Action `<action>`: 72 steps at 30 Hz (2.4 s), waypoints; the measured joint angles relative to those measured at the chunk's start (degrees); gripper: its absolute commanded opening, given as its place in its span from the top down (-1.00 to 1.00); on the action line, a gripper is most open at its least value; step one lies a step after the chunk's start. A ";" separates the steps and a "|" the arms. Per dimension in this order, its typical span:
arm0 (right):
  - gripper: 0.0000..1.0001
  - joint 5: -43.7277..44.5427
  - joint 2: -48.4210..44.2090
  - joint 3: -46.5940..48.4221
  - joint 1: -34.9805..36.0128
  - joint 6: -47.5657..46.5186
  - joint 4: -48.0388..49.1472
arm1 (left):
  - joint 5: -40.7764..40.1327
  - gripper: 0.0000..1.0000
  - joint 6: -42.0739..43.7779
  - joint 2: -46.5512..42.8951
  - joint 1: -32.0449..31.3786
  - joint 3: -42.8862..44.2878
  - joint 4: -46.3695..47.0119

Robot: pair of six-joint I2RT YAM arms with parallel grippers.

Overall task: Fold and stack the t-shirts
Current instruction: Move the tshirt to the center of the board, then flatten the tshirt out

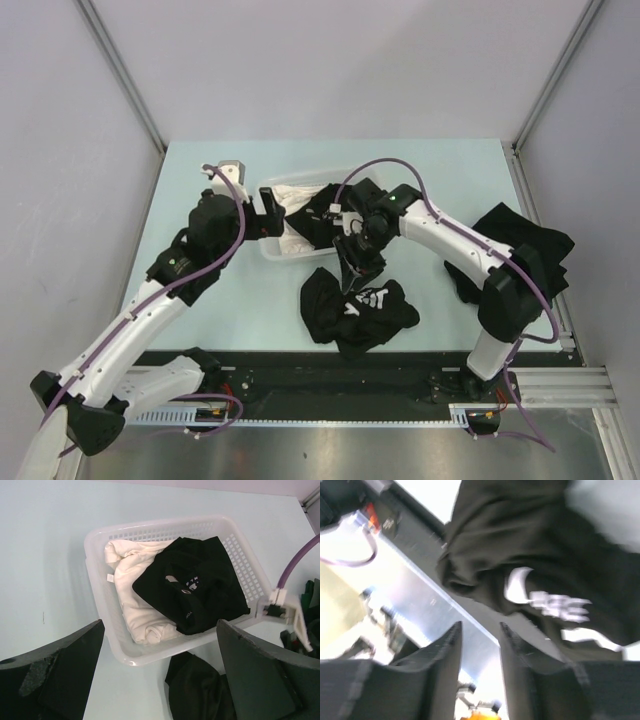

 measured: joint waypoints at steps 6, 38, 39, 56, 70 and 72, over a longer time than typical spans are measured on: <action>-0.18 15.06 -5.49 0.68 -1.25 1.29 2.69 | 0.68 -0.99 0.00 0.39 0.00 0.00 0.17; -0.29 40.68 0.66 -3.67 -12.83 2.51 22.88 | 0.83 -0.98 -0.48 -3.93 -0.02 -1.86 -2.05; -0.29 40.76 0.87 -3.89 -12.90 2.47 23.19 | 0.83 -0.99 -0.50 -4.09 0.00 -1.86 -2.14; 0.75 42.03 5.01 -4.35 -14.91 1.79 26.75 | 0.81 -0.99 -0.46 -4.50 0.00 -1.86 -2.54; 1.00 39.58 8.44 -0.76 -16.35 -0.13 29.27 | 0.66 -0.99 -0.50 -4.79 0.00 -1.86 -3.21; 1.00 39.26 10.38 1.84 -16.50 -0.52 29.18 | 0.66 -0.99 -0.50 -4.87 0.00 -1.86 -3.52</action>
